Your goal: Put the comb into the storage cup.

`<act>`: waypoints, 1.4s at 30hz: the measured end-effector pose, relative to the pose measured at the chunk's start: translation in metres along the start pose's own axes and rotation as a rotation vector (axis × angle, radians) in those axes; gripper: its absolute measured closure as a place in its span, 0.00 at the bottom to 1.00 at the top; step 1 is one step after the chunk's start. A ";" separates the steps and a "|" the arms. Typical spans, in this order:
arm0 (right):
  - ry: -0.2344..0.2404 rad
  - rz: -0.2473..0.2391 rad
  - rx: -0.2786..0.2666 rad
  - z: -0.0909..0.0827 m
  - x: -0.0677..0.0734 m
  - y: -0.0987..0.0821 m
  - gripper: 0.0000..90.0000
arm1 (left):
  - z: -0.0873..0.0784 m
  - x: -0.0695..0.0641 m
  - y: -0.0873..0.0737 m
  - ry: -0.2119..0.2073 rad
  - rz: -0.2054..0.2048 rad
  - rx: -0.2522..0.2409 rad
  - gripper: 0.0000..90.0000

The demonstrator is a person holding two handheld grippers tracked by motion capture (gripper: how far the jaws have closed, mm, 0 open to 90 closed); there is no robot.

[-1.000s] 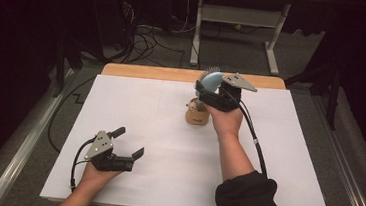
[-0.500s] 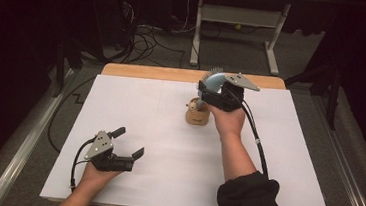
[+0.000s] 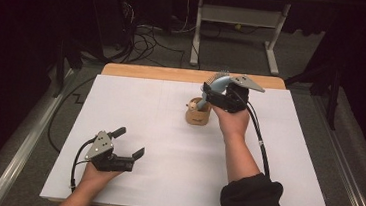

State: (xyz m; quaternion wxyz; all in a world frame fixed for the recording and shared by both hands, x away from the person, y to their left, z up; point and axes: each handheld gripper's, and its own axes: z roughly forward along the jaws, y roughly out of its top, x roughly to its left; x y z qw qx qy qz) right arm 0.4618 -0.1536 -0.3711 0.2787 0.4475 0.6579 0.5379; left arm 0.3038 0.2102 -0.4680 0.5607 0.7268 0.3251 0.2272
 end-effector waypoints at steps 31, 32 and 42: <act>-0.034 0.036 0.032 -0.012 -0.018 -0.005 0.10 | 0.000 0.000 0.000 -0.004 0.001 0.001 0.04; -0.036 0.034 0.034 -0.013 -0.018 -0.006 0.10 | 0.000 0.000 0.000 -0.003 0.000 0.001 0.04; -0.043 0.034 0.040 -0.016 -0.021 -0.008 0.10 | 0.000 0.000 0.000 -0.003 0.001 0.001 0.04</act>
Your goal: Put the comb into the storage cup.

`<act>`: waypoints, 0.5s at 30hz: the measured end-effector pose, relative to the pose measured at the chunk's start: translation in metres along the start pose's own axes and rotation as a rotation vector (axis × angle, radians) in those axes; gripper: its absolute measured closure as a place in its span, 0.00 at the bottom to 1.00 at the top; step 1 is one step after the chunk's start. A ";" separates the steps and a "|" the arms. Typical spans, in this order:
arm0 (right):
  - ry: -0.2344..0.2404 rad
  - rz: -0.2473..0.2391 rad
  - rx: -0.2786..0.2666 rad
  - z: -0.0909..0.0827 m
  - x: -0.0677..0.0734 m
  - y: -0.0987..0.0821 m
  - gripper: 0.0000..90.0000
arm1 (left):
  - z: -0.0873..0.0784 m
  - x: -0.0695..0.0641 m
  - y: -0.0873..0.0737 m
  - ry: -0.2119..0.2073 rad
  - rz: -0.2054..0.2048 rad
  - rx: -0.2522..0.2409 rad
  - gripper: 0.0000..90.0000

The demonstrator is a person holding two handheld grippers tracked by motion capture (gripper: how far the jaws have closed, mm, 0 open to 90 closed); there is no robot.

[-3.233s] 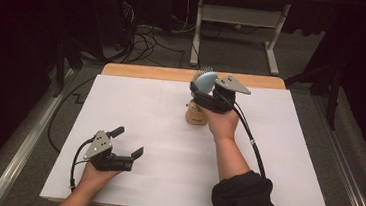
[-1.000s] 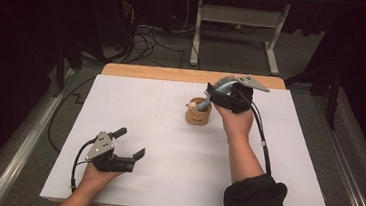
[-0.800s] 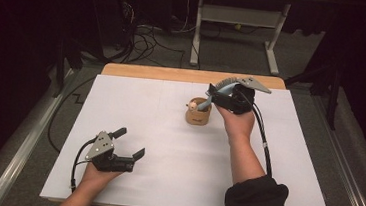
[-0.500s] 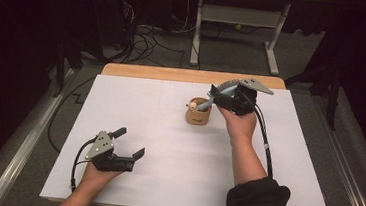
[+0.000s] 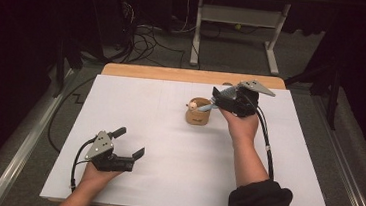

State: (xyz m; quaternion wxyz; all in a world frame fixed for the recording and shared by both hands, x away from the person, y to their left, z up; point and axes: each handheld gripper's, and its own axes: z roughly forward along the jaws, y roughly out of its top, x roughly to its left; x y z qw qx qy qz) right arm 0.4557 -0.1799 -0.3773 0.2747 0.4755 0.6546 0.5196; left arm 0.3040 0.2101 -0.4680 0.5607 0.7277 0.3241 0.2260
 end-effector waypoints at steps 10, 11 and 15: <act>-0.003 -0.010 0.001 -0.003 -0.002 -0.005 0.10 | 0.000 -0.001 0.000 -0.001 0.003 -0.001 0.04; -0.004 -0.016 0.001 -0.004 -0.002 -0.005 0.10 | 0.000 -0.001 0.000 -0.002 0.004 0.000 0.04; -0.004 -0.023 0.002 -0.007 -0.003 -0.005 0.10 | 0.001 -0.001 0.000 -0.002 0.002 0.000 0.04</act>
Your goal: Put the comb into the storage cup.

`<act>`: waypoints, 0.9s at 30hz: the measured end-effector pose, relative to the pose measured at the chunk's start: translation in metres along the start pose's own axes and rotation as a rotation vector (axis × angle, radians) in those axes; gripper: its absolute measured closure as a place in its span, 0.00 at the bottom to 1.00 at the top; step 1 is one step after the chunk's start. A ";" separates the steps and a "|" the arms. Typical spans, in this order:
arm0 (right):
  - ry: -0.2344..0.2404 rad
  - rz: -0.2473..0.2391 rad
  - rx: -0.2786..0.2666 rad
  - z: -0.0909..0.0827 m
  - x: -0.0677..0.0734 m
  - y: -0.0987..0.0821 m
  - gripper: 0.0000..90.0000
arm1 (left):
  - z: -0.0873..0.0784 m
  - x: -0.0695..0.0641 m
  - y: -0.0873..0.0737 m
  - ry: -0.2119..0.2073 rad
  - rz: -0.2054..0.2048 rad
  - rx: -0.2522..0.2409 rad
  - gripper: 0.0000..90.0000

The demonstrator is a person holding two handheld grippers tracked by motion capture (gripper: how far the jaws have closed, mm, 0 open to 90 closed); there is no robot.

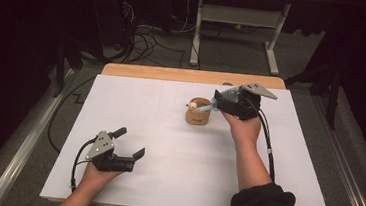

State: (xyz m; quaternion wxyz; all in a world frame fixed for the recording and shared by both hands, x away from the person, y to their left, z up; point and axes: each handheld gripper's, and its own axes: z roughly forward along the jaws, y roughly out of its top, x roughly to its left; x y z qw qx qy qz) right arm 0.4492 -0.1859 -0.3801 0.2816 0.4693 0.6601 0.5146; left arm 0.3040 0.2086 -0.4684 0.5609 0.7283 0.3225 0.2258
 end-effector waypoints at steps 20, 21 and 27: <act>-0.013 -0.036 0.029 -0.009 -0.002 0.001 0.00 | 0.001 0.002 0.000 -0.013 -0.022 0.013 0.04; -0.012 -0.037 0.032 -0.009 -0.002 0.001 0.00 | 0.001 0.002 0.000 -0.012 -0.022 0.014 0.04; -0.018 -0.053 0.028 -0.013 -0.001 0.002 0.00 | 0.000 0.002 -0.001 -0.009 -0.028 0.017 0.04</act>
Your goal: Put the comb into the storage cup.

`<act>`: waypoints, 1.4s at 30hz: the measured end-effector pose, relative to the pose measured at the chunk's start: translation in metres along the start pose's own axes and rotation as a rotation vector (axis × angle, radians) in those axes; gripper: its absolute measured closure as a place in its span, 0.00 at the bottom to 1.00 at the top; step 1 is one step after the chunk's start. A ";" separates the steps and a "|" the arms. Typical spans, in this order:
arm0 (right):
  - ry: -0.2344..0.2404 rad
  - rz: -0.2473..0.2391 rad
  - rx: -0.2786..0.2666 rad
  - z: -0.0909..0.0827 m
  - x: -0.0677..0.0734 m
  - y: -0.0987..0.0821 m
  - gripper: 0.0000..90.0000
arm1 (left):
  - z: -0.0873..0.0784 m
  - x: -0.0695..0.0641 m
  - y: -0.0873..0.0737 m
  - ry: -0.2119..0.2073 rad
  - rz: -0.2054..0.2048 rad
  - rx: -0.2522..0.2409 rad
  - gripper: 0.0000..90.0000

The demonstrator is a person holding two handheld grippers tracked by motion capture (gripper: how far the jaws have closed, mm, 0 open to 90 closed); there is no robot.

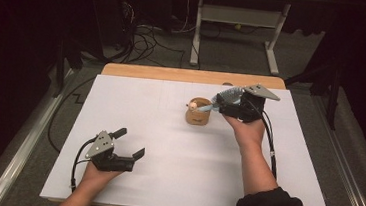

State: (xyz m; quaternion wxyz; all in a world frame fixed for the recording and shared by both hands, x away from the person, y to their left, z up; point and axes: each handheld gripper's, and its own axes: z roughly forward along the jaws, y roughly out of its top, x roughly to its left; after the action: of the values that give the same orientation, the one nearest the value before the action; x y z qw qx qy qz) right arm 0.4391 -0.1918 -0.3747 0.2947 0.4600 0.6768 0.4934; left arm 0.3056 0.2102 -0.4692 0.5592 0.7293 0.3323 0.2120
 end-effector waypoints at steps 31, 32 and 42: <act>0.075 -0.083 0.101 -0.031 0.009 -0.078 0.00 | 0.001 0.003 -0.001 0.012 -0.015 0.018 0.04; 0.076 -0.087 0.105 -0.034 0.009 -0.083 0.00 | 0.001 0.003 -0.001 0.011 -0.016 0.020 0.04; 0.097 -0.108 0.087 -0.074 0.003 -0.114 0.00 | -0.001 0.008 -0.001 0.017 -0.026 0.026 0.04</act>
State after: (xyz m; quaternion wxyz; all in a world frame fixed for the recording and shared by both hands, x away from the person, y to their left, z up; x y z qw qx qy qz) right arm 0.3370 -0.2281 -0.4567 0.2674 0.4105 0.7352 0.4685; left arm 0.3099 0.2165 -0.4701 0.5494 0.7305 0.3491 0.2066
